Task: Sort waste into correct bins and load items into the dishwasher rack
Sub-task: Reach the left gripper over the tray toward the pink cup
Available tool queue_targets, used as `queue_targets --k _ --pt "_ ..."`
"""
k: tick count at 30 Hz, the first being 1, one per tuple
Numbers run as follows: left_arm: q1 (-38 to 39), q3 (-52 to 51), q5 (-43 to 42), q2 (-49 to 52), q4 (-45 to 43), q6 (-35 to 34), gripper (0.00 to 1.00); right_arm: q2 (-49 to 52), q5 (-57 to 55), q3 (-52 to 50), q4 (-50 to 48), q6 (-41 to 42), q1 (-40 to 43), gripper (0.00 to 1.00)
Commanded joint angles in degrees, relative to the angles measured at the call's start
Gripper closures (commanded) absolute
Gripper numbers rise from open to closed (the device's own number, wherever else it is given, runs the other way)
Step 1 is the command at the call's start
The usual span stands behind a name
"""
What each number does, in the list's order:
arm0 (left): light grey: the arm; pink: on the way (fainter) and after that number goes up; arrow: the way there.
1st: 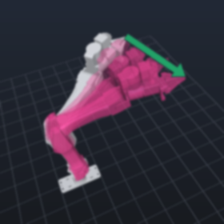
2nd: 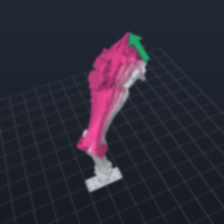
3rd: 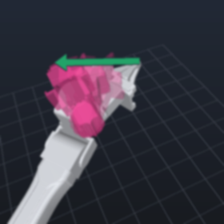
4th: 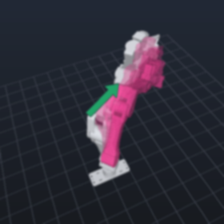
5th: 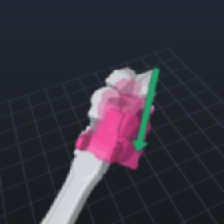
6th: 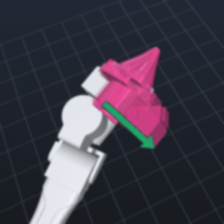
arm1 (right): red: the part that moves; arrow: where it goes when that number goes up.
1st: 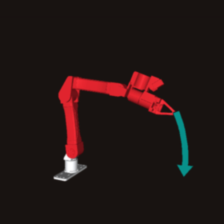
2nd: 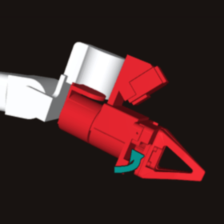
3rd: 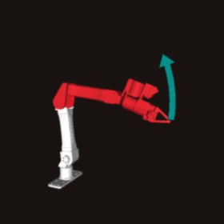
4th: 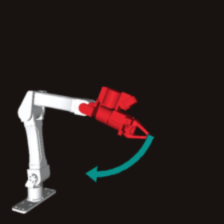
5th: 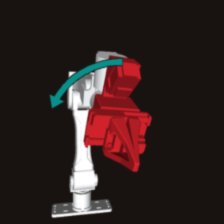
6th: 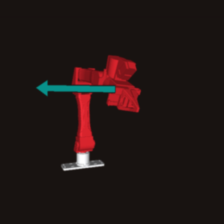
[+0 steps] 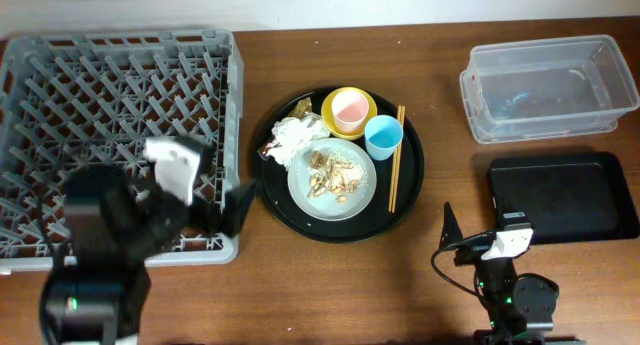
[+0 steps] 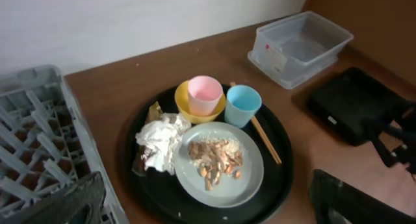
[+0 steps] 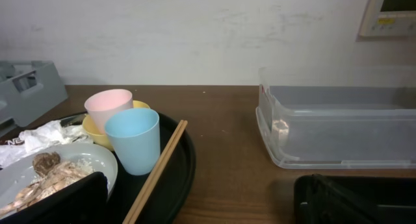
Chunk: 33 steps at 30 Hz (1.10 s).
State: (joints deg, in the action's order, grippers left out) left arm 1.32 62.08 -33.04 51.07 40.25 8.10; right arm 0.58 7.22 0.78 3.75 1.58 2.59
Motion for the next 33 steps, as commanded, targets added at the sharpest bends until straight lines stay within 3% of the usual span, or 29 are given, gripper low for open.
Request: queue_targets --k 1,4,7,8,15,16,18,21,23,28,31,33 --pt "-0.24 4.68 -9.92 4.92 -1.11 -1.16 0.01 -0.37 0.52 -0.46 0.0 0.57 0.39 0.01" --pt "1.33 14.75 1.75 13.05 10.34 -4.07 0.01 -0.39 0.52 -0.46 0.0 0.57 0.39 0.02" --pt "8.96 31.23 19.3 24.79 26.82 -3.3 0.01 -0.37 0.52 -0.46 -0.02 0.57 0.39 0.02" --pt "11.96 34.97 19.45 28.63 27.96 -3.34 0.01 -0.37 0.52 -0.46 0.0 0.57 0.39 0.02" --pt "19.08 35.36 8.55 38.21 22.75 -5.64 0.01 -0.39 0.52 -0.46 0.0 0.59 0.39 0.02" --pt "20.55 35.36 9.51 39.21 20.46 -6.25 0.0 -0.39 0.52 -0.46 0.0 0.57 0.39 0.02" --pt "24.06 35.43 21.7 40.61 16.15 -11.85 0.02 -0.37 0.52 -0.46 0.0 0.57 0.39 0.02" --pt "28.0 37.13 32.79 42.45 13.38 -11.96 0.04 -0.37 0.52 -0.46 0.0 0.57 0.39 0.02" --pt "28.24 41.77 33.48 46.51 16.39 -11.91 0.07 -0.37 0.52 -0.46 0.0 0.57 0.39 0.02" --pt "28.24 62.2 33.79 63.43 37.27 -8.5 0.07 -0.39 0.52 -0.46 0.0 0.57 0.39 0.02" --pt "28.24 63.84 35.43 66.88 31.89 -8.52 0.07 -0.37 0.52 -0.46 0.0 0.57 0.39 0.02" --pt "28.24 63.84 35.41 67.21 24.7 -12.0 0.09 -0.37 0.52 -0.46 0.0 0.59 0.39 0.02"
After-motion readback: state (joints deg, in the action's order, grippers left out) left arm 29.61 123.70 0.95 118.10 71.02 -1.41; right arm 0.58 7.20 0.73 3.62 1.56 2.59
